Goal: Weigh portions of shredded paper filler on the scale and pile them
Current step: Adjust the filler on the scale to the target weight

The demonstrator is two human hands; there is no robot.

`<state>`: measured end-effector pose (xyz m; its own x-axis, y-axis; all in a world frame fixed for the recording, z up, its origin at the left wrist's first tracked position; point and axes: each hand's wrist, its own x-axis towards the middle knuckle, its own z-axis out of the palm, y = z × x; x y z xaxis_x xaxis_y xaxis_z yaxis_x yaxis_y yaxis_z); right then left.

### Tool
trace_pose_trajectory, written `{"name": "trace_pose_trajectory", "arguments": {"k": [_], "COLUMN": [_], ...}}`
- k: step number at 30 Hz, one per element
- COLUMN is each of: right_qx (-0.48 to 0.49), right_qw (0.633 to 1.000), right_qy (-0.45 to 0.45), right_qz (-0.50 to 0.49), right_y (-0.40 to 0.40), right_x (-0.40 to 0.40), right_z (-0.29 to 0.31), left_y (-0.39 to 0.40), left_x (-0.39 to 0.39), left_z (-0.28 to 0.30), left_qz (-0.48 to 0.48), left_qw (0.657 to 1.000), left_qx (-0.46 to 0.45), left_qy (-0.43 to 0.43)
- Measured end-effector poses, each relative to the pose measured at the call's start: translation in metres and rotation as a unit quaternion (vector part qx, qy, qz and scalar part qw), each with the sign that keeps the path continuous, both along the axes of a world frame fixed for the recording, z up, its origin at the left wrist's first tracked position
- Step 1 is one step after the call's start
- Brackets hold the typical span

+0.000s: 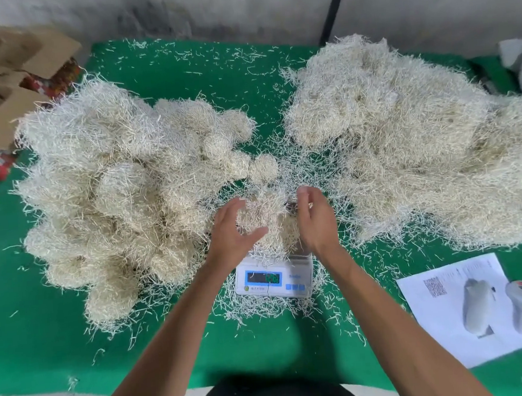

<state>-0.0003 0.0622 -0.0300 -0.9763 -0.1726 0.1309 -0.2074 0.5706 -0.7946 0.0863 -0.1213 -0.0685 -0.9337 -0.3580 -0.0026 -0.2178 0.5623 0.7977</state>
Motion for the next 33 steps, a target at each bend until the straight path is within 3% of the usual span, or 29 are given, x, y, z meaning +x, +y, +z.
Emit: {"name": "trace_pose_trajectory", "arguments": {"k": [2,4,8,11,14,17,20,23,26,30,33], "right_qx": [0.053,0.087,-0.06,-0.095,-0.129,-0.177,-0.162,-0.224,-0.167,-0.228,-0.2], "right_qw": [0.993,0.981,0.976,0.971,0.977,0.974,0.976,0.971,0.98,0.968,0.973], "right_qy": [-0.062,-0.107,-0.158,-0.128,-0.098,-0.1,-0.108,-0.076,-0.106,-0.099,-0.114], "right_qz": [0.08,0.134,0.136,0.176,0.139,0.096,0.097,-0.017,0.019,-0.041,0.02], "right_y": [-0.013,-0.022,-0.019,-0.005,0.01,0.006,0.011,0.013,0.005,0.023,0.012], "right_x": [0.0,-0.003,-0.02,-0.034,-0.052,-0.053,-0.063,-0.075,-0.067,-0.083,-0.074], "right_z": [0.001,0.0,0.009,0.03,0.045,0.043,0.044,0.043,0.035,0.041,0.034], "left_y": [0.004,0.005,0.007,0.013,0.016,0.023,0.028,0.027,0.027,0.015,0.019], "left_x": [-0.016,-0.031,-0.054,-0.056,-0.057,-0.073,-0.079,-0.089,-0.099,-0.095,-0.097], "left_z": [0.004,0.007,0.019,0.023,0.026,0.035,0.038,0.043,0.048,0.044,0.039], "left_qz": [-0.069,-0.116,-0.094,-0.065,-0.044,-0.043,-0.059,-0.031,-0.03,-0.01,0.012], "left_qw": [0.993,0.984,0.989,0.993,0.992,0.994,0.993,0.994,0.992,0.988,0.991], "left_qx": [-0.085,-0.115,-0.102,-0.023,0.028,0.012,0.016,0.008,-0.003,0.048,0.07], "left_qy": [-0.051,-0.071,-0.042,-0.096,-0.113,-0.103,-0.1,-0.103,-0.121,-0.146,-0.116]}}
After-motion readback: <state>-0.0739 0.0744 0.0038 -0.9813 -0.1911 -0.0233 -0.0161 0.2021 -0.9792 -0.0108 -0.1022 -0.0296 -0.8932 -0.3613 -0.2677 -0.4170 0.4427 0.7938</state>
